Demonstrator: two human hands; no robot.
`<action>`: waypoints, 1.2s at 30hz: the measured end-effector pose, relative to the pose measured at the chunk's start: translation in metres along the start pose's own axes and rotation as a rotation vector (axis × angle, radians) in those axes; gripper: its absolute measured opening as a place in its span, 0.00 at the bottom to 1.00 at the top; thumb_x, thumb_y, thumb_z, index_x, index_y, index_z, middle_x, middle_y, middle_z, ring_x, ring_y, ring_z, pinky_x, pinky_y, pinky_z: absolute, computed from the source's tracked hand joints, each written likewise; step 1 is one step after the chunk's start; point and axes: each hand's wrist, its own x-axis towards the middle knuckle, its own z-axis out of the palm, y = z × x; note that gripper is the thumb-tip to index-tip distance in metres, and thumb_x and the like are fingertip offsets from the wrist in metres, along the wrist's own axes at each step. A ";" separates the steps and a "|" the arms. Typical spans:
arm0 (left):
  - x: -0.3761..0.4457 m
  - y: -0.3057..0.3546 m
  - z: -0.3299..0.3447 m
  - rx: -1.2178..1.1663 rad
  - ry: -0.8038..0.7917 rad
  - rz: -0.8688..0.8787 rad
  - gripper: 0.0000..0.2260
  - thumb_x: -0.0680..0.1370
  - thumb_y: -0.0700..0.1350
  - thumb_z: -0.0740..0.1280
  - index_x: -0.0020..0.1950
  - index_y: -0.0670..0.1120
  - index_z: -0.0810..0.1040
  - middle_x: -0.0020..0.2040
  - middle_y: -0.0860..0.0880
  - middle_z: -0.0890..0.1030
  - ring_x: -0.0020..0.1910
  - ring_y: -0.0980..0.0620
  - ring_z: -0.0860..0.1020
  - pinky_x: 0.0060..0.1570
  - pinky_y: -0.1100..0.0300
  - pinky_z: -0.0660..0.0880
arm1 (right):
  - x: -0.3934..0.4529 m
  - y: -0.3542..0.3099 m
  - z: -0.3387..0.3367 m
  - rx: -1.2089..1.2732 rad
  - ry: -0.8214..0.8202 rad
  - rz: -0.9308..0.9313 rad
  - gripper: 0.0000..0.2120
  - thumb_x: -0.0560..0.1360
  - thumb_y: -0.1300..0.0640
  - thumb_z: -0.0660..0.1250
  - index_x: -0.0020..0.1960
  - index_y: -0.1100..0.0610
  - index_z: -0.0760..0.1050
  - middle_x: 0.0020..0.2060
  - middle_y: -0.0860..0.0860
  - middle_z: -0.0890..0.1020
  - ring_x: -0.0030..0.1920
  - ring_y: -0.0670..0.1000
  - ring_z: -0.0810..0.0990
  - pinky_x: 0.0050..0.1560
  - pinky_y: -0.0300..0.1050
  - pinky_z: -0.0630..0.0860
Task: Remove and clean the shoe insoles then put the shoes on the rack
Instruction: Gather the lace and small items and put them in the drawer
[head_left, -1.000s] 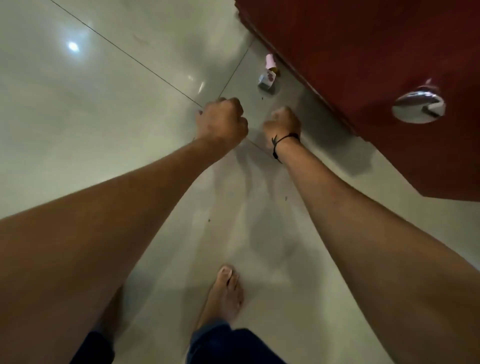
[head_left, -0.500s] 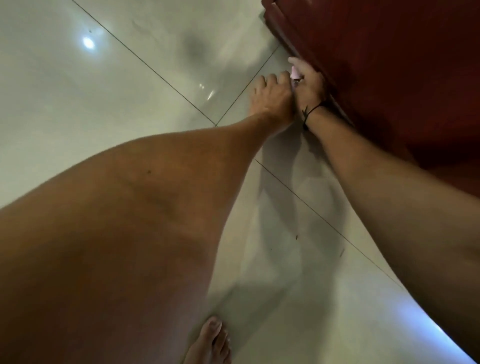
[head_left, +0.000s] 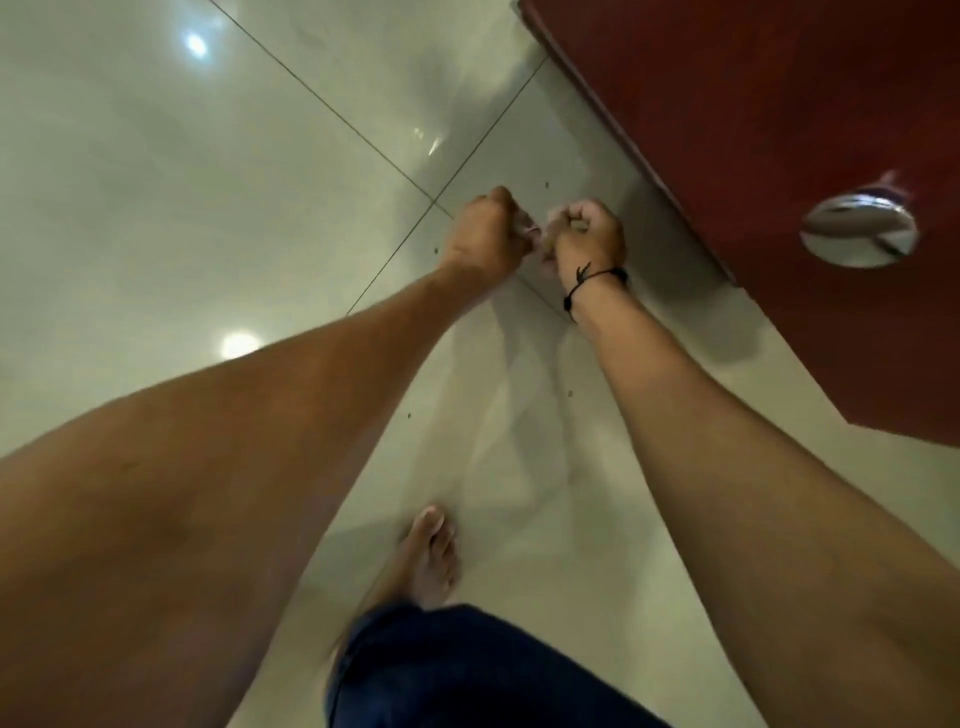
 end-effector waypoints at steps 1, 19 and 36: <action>-0.021 -0.002 -0.011 -0.018 -0.009 -0.033 0.13 0.76 0.46 0.67 0.57 0.41 0.74 0.57 0.43 0.76 0.54 0.46 0.74 0.46 0.62 0.67 | -0.024 0.001 -0.006 0.083 -0.043 0.063 0.10 0.73 0.60 0.64 0.34 0.51 0.70 0.37 0.54 0.80 0.30 0.52 0.78 0.33 0.46 0.78; -0.230 0.260 -0.205 0.159 -0.423 0.327 0.08 0.82 0.45 0.56 0.45 0.44 0.65 0.44 0.46 0.68 0.43 0.50 0.67 0.43 0.58 0.66 | -0.273 -0.155 -0.240 0.392 0.254 0.010 0.13 0.69 0.67 0.67 0.51 0.55 0.79 0.36 0.41 0.76 0.30 0.36 0.71 0.36 0.29 0.68; -0.075 0.351 -0.061 0.657 -0.561 0.521 0.20 0.76 0.37 0.65 0.68 0.42 0.70 0.63 0.42 0.74 0.62 0.45 0.72 0.53 0.65 0.65 | -0.089 -0.098 -0.319 -0.141 0.058 -0.001 0.05 0.70 0.59 0.70 0.46 0.57 0.81 0.43 0.50 0.83 0.43 0.47 0.77 0.41 0.32 0.68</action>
